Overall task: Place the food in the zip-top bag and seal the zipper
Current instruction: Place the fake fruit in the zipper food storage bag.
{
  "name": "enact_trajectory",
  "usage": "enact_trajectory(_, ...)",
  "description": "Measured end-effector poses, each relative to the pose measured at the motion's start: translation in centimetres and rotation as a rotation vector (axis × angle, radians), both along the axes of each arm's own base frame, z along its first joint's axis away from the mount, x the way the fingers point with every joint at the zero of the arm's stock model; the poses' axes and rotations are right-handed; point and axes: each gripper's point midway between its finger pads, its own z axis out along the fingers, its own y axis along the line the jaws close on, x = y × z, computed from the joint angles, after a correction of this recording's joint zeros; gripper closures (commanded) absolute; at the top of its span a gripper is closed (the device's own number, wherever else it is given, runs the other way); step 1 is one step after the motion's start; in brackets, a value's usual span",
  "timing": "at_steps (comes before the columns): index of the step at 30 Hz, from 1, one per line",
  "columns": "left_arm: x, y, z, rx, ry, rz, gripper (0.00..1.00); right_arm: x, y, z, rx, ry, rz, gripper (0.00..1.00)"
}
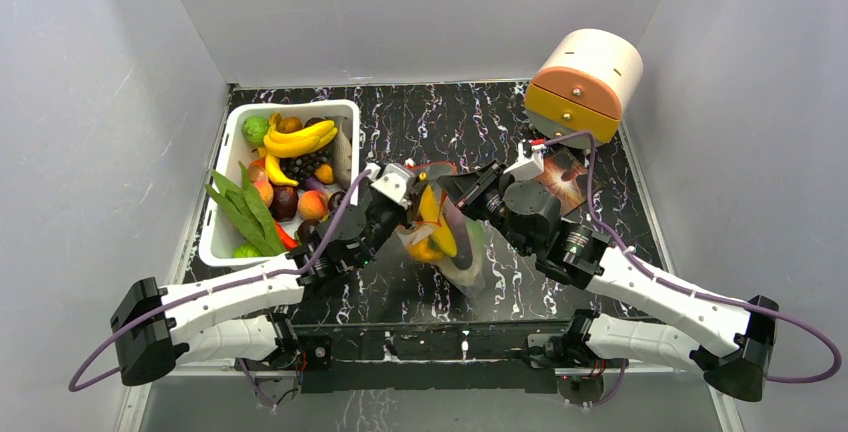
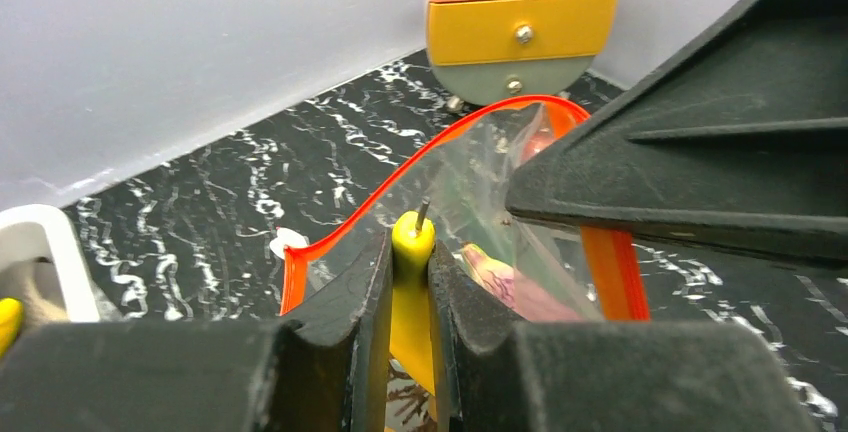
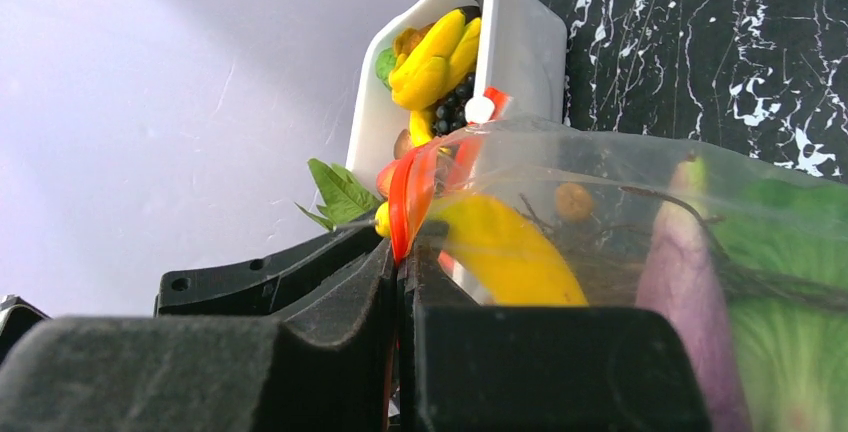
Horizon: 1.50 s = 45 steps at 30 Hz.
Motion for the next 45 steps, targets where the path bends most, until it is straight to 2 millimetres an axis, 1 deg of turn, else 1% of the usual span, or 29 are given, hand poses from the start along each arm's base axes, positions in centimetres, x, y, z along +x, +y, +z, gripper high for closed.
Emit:
enact_trajectory(3, -0.8, 0.1, 0.4, -0.056, 0.032, -0.029, 1.0, 0.0, 0.1, 0.3, 0.005, -0.011, 0.003, 1.0)
enact_trajectory(6, -1.6, -0.2, 1.2, -0.12, 0.06, -0.071, 1.0, 0.0, 0.2, 0.7, 0.013, -0.027, 0.01, 1.0)
enact_trajectory(8, -2.0, -0.5, 1.3, -0.147, 0.076, -0.095, 1.0, -0.1, 0.4, 1.0, 0.016, -0.035, 0.019, 1.0)
enact_trajectory(10, -2.2, -0.7, 0.9, -0.161, 0.099, -0.108, 1.0, -0.2, 0.6, 1.0, 0.015, -0.038, 0.035, 1.0)
enact_trajectory(14, -2.3, -1.0, -0.5, -0.166, 0.171, -0.103, 1.0, -0.8, 1.5, 1.1, -0.011, -0.068, 0.102, 1.0)
enact_trajectory(16, -2.4, -1.4, -1.2, -0.157, 0.209, -0.113, 1.0, -1.1, 1.8, 0.9, -0.035, -0.083, 0.133, 1.0)
enact_trajectory(20, -2.7, -2.0, -1.9, -0.152, 0.276, -0.125, 0.98, -1.4, 1.9, 0.8, -0.081, -0.118, 0.164, 1.0)
enact_trajectory(24, -3.0, -2.3, -2.3, -0.152, 0.332, -0.127, 0.94, -1.8, 1.7, 1.2, -0.098, -0.15, 0.183, 1.0)
enact_trajectory(27, -3.1, -2.6, -2.6, -0.151, 0.361, -0.13, 0.88, -2.1, 1.7, 1.4, -0.11, -0.171, 0.205, 1.0)
enact_trajectory(31, -3.2, -3.0, -3.1, -0.122, 0.404, -0.131, 0.69, -2.5, 1.8, 0.8, -0.128, -0.179, 0.231, 1.0)
enact_trajectory(35, -3.3, -3.1, -3.6, -0.064, 0.447, -0.118, 0.58, -2.6, 1.3, 0.4, -0.137, -0.182, 0.227, 1.0)
enact_trajectory(39, -3.4, -3.0, -2.7, -0.051, 0.459, -0.117, 0.52, -2.6, 0.4, 0.5, -0.15, -0.192, 0.202, 1.0)
enact_trajectory(42, -3.5, -3.2, -2.3, -0.061, 0.462, -0.125, 0.49, -2.5, -0.5, 0.0, -0.179, -0.181, 0.174, 1.0)
enact_trajectory(45, -3.7, -3.2, -2.3, -0.059, 0.476, -0.13, 0.45, -2.3, -1.3, -0.6, -0.212, -0.166, 0.148, 1.0)
